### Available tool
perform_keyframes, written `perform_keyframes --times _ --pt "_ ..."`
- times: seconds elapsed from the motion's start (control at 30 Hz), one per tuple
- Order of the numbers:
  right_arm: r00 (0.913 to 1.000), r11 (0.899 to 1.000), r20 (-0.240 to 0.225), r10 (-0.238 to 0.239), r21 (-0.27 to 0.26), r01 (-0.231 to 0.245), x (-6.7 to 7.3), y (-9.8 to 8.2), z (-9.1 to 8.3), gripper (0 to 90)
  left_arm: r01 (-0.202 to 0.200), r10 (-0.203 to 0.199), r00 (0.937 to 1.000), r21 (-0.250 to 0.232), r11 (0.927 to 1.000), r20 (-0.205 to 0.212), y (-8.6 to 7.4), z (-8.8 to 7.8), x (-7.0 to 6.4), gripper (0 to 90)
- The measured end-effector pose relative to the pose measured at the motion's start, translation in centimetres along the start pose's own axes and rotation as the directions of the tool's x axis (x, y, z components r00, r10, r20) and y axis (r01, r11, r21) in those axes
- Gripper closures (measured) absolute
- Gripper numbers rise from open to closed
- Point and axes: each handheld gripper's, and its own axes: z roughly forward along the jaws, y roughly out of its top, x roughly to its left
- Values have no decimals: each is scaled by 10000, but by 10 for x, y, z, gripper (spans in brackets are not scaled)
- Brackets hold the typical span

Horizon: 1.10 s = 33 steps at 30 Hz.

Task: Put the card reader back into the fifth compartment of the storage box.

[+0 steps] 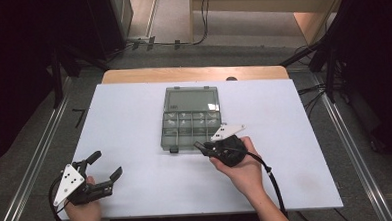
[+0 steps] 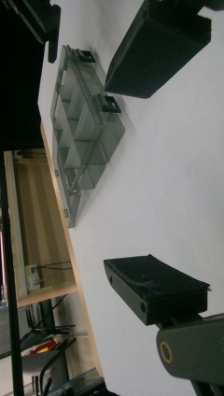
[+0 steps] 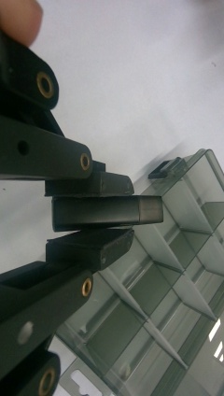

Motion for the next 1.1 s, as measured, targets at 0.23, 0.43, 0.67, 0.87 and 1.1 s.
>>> perform_keyframes --times 0.23,0.43,0.67,0.87,1.1 --pt "9999 9999 38 -140 -96 141 0 7 -1 715 20 -20 10000 1 10000 14 0 0 0 139" --pt "9999 9998 -48 -117 -179 117 -1 13 0 715 -2 2 10000 12 10000 13 0 0 0 139" --pt "9997 9997 -120 -202 -154 200 -1 20 3 715 32 -32 10000 -5 10000 17 0 0 0 139" --pt "9997 9995 -76 -251 -218 250 1 26 4 715 -24 24 10000 38 10000 -12 0 1 0 139" --pt "9993 9990 -46 -381 -224 380 2 35 6 715 31 -31 10000 19 10000 -7 0 0 1 138"
